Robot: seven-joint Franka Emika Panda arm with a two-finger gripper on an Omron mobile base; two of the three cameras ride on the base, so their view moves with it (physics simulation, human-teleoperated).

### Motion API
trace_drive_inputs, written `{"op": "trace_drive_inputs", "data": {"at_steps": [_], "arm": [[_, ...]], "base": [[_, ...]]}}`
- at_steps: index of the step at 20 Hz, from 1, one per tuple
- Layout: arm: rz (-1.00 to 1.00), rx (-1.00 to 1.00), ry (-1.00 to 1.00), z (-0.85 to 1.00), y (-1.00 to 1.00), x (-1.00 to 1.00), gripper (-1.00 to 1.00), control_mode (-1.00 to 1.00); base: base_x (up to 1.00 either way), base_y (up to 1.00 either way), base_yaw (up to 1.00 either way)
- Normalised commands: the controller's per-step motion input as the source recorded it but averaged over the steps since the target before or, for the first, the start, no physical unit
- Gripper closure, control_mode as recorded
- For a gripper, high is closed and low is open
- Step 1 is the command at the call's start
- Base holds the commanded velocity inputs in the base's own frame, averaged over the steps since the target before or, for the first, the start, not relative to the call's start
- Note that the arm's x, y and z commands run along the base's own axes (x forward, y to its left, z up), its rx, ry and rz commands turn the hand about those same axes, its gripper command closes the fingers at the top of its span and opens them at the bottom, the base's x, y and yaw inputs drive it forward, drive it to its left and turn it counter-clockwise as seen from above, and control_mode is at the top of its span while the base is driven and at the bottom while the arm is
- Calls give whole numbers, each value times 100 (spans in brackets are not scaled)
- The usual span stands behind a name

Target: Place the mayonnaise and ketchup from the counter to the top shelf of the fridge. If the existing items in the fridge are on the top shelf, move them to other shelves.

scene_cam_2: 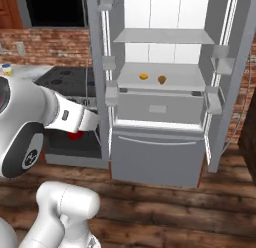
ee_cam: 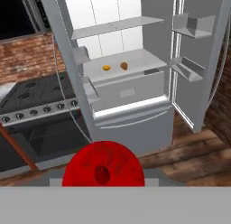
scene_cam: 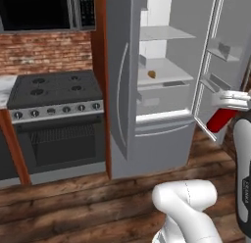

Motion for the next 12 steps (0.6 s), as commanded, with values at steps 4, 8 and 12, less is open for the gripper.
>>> {"op": "trace_drive_inputs", "data": {"at_steps": [4, 8, 12], "arm": [[0, 0, 0, 0, 0, 0, 100, 100], [0, 0, 0, 0, 0, 0, 100, 100], [0, 0, 0, 0, 0, 0, 100, 100]], "base": [[59, -81, -7], [48, -46, 0], [37, -10, 1]]}}
